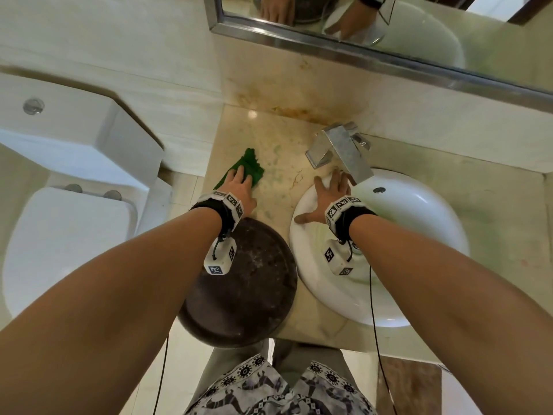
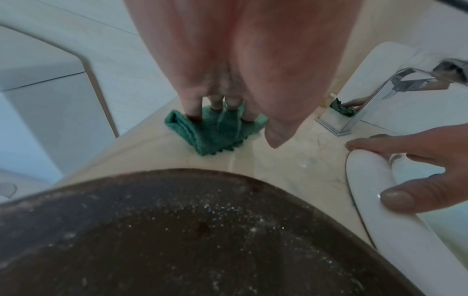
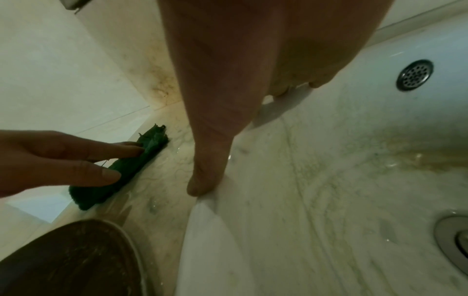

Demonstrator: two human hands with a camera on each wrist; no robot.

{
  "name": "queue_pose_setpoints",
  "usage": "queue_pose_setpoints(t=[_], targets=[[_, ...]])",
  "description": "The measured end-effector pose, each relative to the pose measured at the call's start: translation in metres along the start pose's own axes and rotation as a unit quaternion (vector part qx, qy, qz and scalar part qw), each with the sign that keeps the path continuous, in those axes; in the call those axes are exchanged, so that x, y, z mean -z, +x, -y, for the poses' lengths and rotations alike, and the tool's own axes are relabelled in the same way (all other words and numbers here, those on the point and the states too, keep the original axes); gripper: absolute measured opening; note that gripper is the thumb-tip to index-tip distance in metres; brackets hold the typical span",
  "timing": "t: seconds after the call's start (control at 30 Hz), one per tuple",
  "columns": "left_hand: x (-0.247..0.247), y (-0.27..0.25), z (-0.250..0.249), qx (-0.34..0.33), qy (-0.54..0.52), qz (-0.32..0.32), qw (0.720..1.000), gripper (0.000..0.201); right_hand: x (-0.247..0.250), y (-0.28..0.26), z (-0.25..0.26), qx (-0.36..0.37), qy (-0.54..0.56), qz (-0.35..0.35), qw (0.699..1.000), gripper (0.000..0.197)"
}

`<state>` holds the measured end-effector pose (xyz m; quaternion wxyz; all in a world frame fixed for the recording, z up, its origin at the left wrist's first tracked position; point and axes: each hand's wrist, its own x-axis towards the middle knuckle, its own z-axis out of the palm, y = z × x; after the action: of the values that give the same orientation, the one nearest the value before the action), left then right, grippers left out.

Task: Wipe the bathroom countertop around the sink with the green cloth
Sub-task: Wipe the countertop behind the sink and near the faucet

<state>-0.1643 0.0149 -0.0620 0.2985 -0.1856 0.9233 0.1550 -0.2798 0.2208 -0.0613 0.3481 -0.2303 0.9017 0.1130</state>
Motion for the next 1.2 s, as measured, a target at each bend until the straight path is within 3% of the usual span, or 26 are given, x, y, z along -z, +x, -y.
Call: queue_pose_setpoints(t=[0.37,0.6,1.0,1.2], targets=[[-0.007,0.019,-0.028,-0.046,0.047,0.026,0.997,0.070,0.004,-0.001,0.007,0.001,0.000,0.010,1.000,0.136],[-0.015,0.014,-0.041,-0.087,0.070,0.046,0.993,0.070,-0.001,-0.016,0.015,0.052,-0.121,-0.002,0.991,0.142],[-0.010,-0.004,-0.002,-0.026,0.040,0.030,0.998,0.068,-0.011,-0.008,0.020,0.051,-0.110,0.019,0.992,0.150],[-0.010,-0.002,-0.002,-0.063,0.052,0.050,0.995,0.064,-0.010,-0.003,0.022,0.051,-0.122,0.023,0.991,0.153]])
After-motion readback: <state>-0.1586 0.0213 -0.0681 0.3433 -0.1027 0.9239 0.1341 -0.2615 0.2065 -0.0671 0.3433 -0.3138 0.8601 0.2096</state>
